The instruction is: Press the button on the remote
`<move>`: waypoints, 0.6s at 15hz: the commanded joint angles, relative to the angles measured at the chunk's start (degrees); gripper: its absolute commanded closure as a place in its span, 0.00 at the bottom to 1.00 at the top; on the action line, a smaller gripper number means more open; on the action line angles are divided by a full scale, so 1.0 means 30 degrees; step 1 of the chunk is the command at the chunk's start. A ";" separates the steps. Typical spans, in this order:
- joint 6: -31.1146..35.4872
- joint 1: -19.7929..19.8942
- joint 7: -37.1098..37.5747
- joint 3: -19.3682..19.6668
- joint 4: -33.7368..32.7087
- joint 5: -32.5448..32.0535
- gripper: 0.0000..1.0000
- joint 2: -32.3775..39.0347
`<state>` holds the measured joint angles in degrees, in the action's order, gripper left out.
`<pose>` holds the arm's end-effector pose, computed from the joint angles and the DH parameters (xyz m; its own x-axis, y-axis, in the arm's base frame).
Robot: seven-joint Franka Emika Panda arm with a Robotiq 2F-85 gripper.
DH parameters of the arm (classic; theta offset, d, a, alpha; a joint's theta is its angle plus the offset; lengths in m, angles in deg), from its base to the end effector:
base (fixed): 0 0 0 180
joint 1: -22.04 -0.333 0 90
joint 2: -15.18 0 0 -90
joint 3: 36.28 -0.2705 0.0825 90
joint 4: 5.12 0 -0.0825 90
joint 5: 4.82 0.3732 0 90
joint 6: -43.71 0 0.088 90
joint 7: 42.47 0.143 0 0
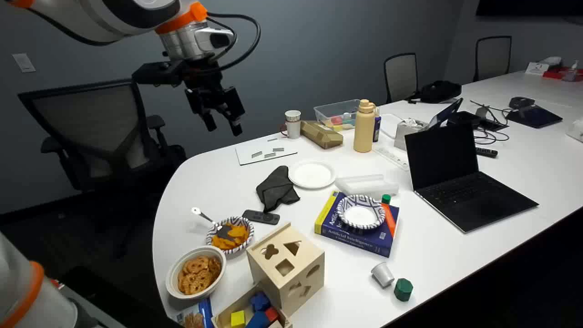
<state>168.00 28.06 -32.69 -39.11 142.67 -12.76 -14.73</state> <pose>0.4075 -0.0338 0.3753 0.9804 -0.1497 0.1278 -0.1658 -0.9780 0.1266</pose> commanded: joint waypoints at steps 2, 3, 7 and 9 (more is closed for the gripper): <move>-0.0059 -0.0151 0.0056 0.0143 -0.0037 -0.0081 0.00 0.0007; -0.0060 -0.0151 0.0056 0.0143 -0.0037 -0.0081 0.00 0.0007; 0.2550 -0.0098 0.1019 0.0446 -0.0688 0.0872 0.00 0.2568; 0.5322 -0.0081 0.1790 0.0347 -0.0953 0.1229 0.00 0.4861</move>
<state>174.99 28.02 -30.68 -38.32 142.52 -11.15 -10.36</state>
